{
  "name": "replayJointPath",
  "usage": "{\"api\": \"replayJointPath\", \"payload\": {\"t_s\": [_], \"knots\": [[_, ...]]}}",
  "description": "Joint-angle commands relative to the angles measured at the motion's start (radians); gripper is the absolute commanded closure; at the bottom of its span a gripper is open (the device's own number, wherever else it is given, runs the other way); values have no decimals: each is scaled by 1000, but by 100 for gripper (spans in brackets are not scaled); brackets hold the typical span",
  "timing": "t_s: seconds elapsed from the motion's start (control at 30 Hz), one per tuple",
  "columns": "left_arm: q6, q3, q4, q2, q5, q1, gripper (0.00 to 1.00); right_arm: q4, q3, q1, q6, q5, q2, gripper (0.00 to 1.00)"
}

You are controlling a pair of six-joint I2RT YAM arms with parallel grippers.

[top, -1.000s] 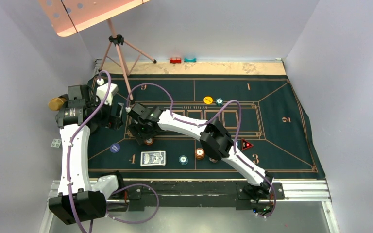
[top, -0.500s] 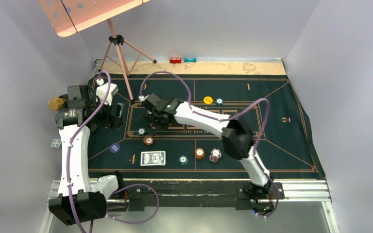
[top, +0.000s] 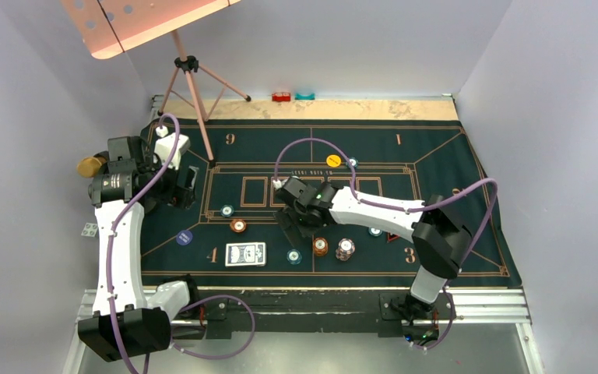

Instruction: Distribute texas hold em gaming equipment

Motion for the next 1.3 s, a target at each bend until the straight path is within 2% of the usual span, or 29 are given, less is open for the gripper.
{"api": "replayJointPath", "payload": {"t_s": [0.0,0.3,0.87,1.27], "knots": [[25,30,-6,-5,9,4,0,27,-71,2,42,49,-73,6],[26,29,-12,-3,11,3,0,46,-160,3,50,43,-105,7],[36,22,-7,2,-19,4,0,86,-213,4,40,-26,-95,30],[40,25,-2,2,-26,3,0,79,-237,5,41,-19,-111,40]]}}
